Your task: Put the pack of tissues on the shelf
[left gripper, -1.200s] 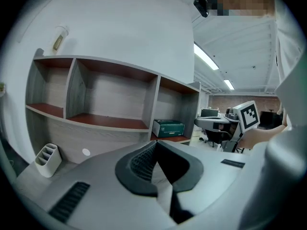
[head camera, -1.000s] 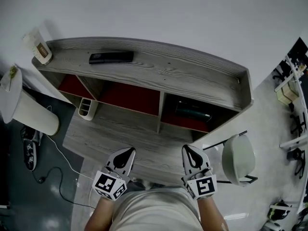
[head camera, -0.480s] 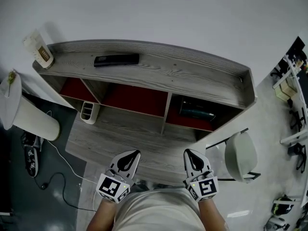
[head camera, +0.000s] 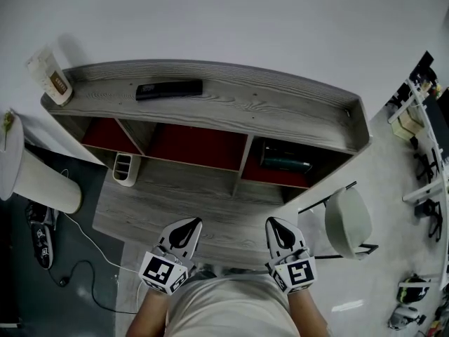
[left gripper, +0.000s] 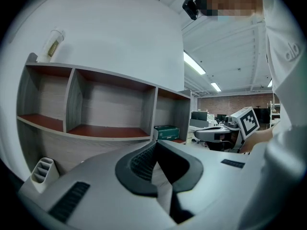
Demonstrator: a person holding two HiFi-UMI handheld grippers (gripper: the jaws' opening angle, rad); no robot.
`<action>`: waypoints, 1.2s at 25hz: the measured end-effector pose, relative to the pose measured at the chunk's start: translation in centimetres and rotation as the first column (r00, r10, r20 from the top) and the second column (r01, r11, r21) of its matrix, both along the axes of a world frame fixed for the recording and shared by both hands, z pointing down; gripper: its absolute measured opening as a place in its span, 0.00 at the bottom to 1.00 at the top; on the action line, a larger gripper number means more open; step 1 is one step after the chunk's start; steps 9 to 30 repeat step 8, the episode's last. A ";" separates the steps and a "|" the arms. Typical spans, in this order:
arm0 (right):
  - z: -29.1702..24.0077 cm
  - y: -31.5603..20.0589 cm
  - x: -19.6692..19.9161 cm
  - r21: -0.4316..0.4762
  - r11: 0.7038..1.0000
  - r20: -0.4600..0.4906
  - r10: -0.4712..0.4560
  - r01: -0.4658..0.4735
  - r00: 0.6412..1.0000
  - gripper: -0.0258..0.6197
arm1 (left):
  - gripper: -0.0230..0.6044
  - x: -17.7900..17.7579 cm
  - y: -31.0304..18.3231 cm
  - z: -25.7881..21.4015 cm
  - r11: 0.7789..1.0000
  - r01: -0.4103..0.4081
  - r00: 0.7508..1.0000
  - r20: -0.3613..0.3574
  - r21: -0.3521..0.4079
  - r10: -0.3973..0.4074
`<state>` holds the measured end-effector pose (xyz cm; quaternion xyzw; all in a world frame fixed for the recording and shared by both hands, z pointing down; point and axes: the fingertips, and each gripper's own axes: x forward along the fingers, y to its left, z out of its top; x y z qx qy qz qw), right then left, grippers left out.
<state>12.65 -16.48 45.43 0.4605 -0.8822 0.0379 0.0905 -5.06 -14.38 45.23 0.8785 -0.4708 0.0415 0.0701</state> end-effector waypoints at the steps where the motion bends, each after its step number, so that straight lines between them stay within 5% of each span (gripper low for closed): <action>1: 0.1 0.1 0.0 -0.002 1.000 -0.002 0.006 -0.006 1.000 0.08 | 0.06 0.0 -0.1 0.0 1.000 -0.003 1.000 -0.002 0.000 0.003; 30: 0.2 0.2 0.2 0.003 1.000 -0.026 0.028 -0.028 0.999 0.08 | 0.06 0.3 -0.6 0.5 0.999 -0.042 0.999 -0.003 -0.012 0.042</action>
